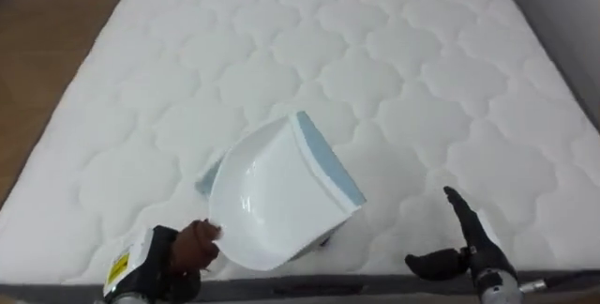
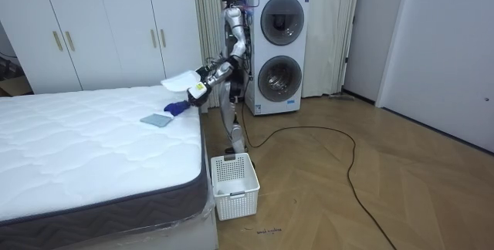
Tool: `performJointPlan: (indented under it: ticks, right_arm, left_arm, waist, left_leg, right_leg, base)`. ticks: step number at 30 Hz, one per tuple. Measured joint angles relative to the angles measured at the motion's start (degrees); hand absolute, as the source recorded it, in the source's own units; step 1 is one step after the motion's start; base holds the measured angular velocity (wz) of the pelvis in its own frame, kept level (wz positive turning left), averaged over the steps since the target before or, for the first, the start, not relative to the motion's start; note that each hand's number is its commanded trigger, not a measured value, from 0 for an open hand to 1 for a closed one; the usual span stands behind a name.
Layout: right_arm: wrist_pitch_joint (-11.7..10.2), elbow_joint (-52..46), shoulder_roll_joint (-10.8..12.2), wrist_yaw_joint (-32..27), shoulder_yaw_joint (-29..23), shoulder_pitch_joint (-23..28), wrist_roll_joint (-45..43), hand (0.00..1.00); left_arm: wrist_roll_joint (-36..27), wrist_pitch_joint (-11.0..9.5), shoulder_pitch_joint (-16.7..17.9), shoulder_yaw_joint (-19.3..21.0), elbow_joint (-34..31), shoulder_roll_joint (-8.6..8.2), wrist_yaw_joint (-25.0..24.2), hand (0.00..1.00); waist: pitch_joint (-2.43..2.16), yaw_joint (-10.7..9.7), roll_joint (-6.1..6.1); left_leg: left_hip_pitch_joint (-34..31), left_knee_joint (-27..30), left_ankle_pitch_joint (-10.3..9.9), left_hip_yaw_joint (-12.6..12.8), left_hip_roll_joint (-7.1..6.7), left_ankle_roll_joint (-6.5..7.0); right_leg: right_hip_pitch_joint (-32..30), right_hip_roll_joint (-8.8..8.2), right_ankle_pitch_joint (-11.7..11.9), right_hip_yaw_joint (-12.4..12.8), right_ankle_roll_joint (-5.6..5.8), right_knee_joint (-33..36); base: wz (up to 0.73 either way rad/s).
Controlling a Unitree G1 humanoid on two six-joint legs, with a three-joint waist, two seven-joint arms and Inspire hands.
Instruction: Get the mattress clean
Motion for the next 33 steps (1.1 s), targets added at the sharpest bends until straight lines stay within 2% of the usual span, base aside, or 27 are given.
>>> performJointPlan:
  ticks: [1,2,4,7,9,14,16,17,21,24,25,26,29,33]
  right_arm:
    - [0.14,1.01,0.24,0.49,-0.31,0.2,-0.65,0.0]
    - [0.27,2.15,0.24,1.0,-0.5,0.19,-0.84,0.0]
    - [0.73,4.57,0.3,1.38,-0.55,0.32,-0.77,0.0]
    - [2.27,7.23,0.55,1.5,-0.54,1.58,0.04,0.0]
    - [2.42,9.5,0.84,1.44,-0.55,1.49,1.28,0.0]
    - [3.05,17.48,3.19,1.66,-3.65,1.3,3.97,0.0]
    - [3.14,19.95,4.12,1.63,-5.76,1.24,3.85,0.0]
    - [3.88,20.8,4.51,1.68,-6.37,1.47,3.69,0.0]
    - [4.51,24.27,4.75,1.8,-6.75,1.1,3.05,0.0]
    - [5.51,25.16,4.83,2.32,-7.44,1.3,3.04,0.0]
    - [5.88,25.61,4.85,2.85,-8.09,1.45,2.93,0.0]
    - [6.45,26.13,4.9,3.32,-8.75,1.42,2.78,0.0]
    - [7.65,26.39,4.96,4.06,-9.13,1.61,1.79,0.0]
    - [9.97,26.46,5.37,4.84,-9.14,1.88,-3.11,0.0]
  left_arm:
    - [-0.28,0.01,0.18,-0.03,1.24,-0.51,-1.04,0.0]
    - [-0.48,0.06,0.12,-0.08,2.43,-1.18,-2.28,0.0]
    - [-0.61,0.06,0.16,-0.19,3.54,-1.79,-4.17,0.0]
    - [-3.11,0.14,-0.13,-0.23,7.86,-1.96,-6.14,0.0]
    - [-5.33,0.27,-0.66,-0.04,11.37,-2.1,-6.95,0.0]
    - [-12.77,0.72,0.51,2.15,15.9,-3.51,-9.58,0.0]
    - [-13.03,0.77,1.23,3.4,15.96,-3.64,-10.47,0.0]
    - [-13.05,0.68,1.49,4.56,16.35,-3.87,-11.01,0.0]
    - [-13.75,0.24,1.53,6.06,18.26,-4.02,-12.15,0.0]
    - [-13.74,0.07,2.04,6.79,19.21,-4.28,-12.22,0.0]
    - [-13.74,0.09,2.63,7.73,19.18,-4.64,-12.29,0.0]
    - [-13.75,0.24,2.98,8.61,19.19,-4.93,-12.38,0.0]
    - [-13.73,1.76,3.73,10.72,19.34,-5.58,-12.47,0.0]
    - [-12.88,2.5,4.09,11.68,19.71,-5.69,-12.47,0.0]
  waist:
    - [-0.19,-0.55,-0.02]
    - [-0.24,-1.77,-0.02]
    - [-0.31,-2.73,-0.16]
    - [-0.26,-2.72,-0.44]
    - [-0.24,-2.67,-0.46]
    - [-0.14,-2.74,-0.82]
    - [-0.03,-2.65,-1.0]
    - [-0.12,-2.21,-1.06]
    - [-0.08,-1.58,-1.11]
    - [0.15,-1.41,-1.39]
    - [0.01,-1.36,-1.4]
    - [-0.12,-1.27,-1.47]
    - [-0.11,-1.26,-1.47]
    - [-0.18,-1.04,-1.68]
  left_leg:
    - [0.53,-0.38,-0.08,0.01,0.08,-0.13]
    - [0.67,-0.83,-0.09,0.14,0.06,-0.16]
    - [1.11,-2.09,-0.01,0.25,-0.01,-0.31]
    - [2.81,-3.65,0.02,0.93,-0.09,-0.36]
    - [3.76,-4.38,0.03,1.08,-0.14,-0.36]
    - [5.05,-5.99,0.03,0.9,-0.16,-0.37]
    - [5.63,-6.28,0.03,0.91,-0.17,-0.37]
    - [6.11,-6.43,0.03,0.96,-0.18,-0.37]
    - [7.38,-6.75,0.03,1.01,-0.13,-0.37]
    - [8.42,-7.29,0.03,1.0,-0.09,-0.37]
    - [8.84,-7.45,0.01,1.01,-0.09,-0.39]
    - [9.16,-7.49,-0.13,1.01,-0.09,-0.59]
    - [9.96,-8.1,-0.13,1.02,-0.08,-0.61]
    - [10.57,-8.26,-0.13,1.03,-0.09,-0.61]
  right_leg:
    - [0.01,0.2,0.03,0.52,-0.13,0.0]
    - [0.02,0.25,0.02,0.69,-0.13,-0.1]
    - [0.14,0.36,0.09,1.11,-0.13,-0.17]
    - [0.43,0.48,0.09,1.87,-0.13,-0.56]
    - [1.08,0.63,0.12,2.34,-0.06,-1.47]
    - [3.56,0.87,0.69,2.25,0.28,-4.22]
    - [4.29,0.89,0.73,2.26,0.27,-4.54]
    - [4.53,0.92,0.73,2.31,0.27,-4.96]
    - [5.47,1.02,0.78,2.32,0.2,-5.08]
    - [6.43,1.06,0.79,2.06,0.2,-5.36]
    - [6.99,1.06,0.78,2.02,0.2,-5.67]
    - [7.48,1.09,0.78,1.96,0.21,-6.2]
    - [7.96,1.17,0.77,1.97,0.22,-6.18]
    - [8.65,1.22,0.75,2.24,0.24,-6.14]
  base:
    - [-0.42]
    - [-0.29]
    - [-0.1]
    - [-0.15]
    - [-0.12]
    - [0.03]
    - [0.0]
    - [0.0]
    - [-0.05]
    - [0.0]
    - [0.0]
    - [0.0]
    - [0.0]
    - [-0.02]
